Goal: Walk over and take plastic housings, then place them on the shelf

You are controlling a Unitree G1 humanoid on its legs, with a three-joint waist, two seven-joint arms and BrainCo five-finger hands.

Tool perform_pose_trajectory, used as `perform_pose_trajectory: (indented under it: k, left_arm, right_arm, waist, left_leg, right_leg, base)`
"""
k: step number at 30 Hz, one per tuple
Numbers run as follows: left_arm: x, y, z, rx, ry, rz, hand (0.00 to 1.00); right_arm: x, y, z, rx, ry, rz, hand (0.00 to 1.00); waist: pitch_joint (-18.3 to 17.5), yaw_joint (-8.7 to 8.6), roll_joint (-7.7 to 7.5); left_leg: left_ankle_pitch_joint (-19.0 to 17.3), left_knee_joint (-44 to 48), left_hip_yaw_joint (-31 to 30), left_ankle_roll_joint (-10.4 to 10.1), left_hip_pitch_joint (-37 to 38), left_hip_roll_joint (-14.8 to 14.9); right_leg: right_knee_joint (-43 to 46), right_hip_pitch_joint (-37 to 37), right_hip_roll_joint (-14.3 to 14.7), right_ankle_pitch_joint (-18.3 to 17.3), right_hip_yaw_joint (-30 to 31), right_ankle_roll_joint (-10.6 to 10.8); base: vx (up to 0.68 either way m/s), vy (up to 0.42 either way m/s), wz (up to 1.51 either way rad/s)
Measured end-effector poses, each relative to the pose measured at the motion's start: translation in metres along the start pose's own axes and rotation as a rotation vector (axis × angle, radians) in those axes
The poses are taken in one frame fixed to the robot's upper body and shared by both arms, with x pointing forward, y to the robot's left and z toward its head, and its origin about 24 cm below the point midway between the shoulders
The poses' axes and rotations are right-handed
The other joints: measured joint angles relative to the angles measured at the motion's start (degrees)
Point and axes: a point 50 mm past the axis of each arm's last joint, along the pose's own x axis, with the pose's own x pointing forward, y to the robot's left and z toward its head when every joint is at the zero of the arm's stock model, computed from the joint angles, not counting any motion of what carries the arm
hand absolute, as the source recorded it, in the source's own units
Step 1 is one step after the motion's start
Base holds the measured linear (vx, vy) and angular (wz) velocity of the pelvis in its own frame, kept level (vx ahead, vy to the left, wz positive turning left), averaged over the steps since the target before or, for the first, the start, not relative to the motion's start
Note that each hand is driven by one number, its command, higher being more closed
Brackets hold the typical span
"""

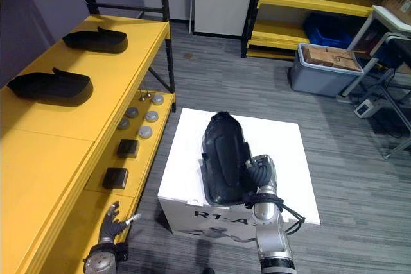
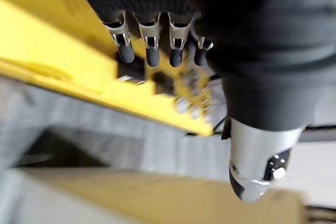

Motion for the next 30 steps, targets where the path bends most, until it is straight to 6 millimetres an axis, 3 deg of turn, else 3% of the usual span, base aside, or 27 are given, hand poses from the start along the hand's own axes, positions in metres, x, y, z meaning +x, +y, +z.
perform_pose_trajectory:
  k: [6, 10, 16, 22, 29, 30]
  left_arm:
    - [-0.005, -0.004, 0.057, -0.107, -0.245, 0.024, 0.0]
    - [-0.012, -0.014, 0.082, -0.156, -0.362, -0.01, 0.0]
    - [-0.024, -0.056, 0.118, -0.237, -0.487, -0.214, 0.0]
    - [-0.031, -0.081, 0.139, -0.289, -0.555, -0.351, 0.0]
    - [-0.037, -0.088, 0.143, -0.31, -0.561, -0.41, 0.0]
    - [-0.037, -0.088, 0.142, -0.305, -0.561, -0.413, 1.0]
  right_arm:
    - [-0.001, -0.01, 0.032, 0.071, -0.129, -0.105, 1.0]
    - [-0.006, -0.006, 0.058, 0.114, -0.248, -0.103, 1.0]
    - [-0.015, 0.012, 0.09, 0.168, -0.399, -0.023, 1.0]
    - [-0.023, 0.033, 0.11, 0.195, -0.491, 0.086, 1.0]
    - [-0.033, 0.048, 0.117, 0.198, -0.53, 0.183, 1.0]
    - [-0.033, 0.048, 0.116, 0.196, -0.528, 0.185, 1.0]
  waist:
    - [0.01, -0.05, 0.03]
    - [0.0, 0.0, 0.03]
    - [-0.05, -0.06, 0.11]
    - [-0.54, -0.21, 0.89]
    - [-1.0, -0.27, 1.55]
    - [-1.01, -0.27, 1.54]
  left_leg:
    - [-0.03, 0.32, -1.01, 0.07, 0.56, -0.42]
    - [-0.07, 0.35, -1.0, 0.08, 0.65, -0.4]
    - [-0.05, 0.79, -0.96, 0.08, 0.27, -0.43]
    - [-0.04, 0.84, -0.93, 0.11, 0.32, -0.45]
    - [-0.04, 0.81, -0.98, 0.13, 0.87, -0.39]
    - [-0.05, 0.79, -0.95, 0.13, 0.82, -0.39]
  right_leg:
    - [-0.08, 0.82, -0.26, -0.02, -0.48, -0.02]
    - [-0.33, 0.85, -0.21, 0.02, -0.52, -0.05]
    - [-0.04, 0.86, -0.17, 0.21, -0.5, -0.27]
    - [-0.03, 0.88, -0.06, 0.22, -0.47, -0.27]
    - [-0.34, 1.01, 0.11, 0.28, -0.42, -0.37]
    - [-0.35, 0.94, 0.11, 0.32, -0.4, -0.43]
  base:
    - [-0.03, 0.024, 0.07]
    - [-0.02, 0.009, 0.01]
    - [0.01, 0.006, 0.0]
    - [0.0, 0.0, 0.0]
    - [0.0, 0.0, 0.0]
    - [0.0, 0.0, 0.0]
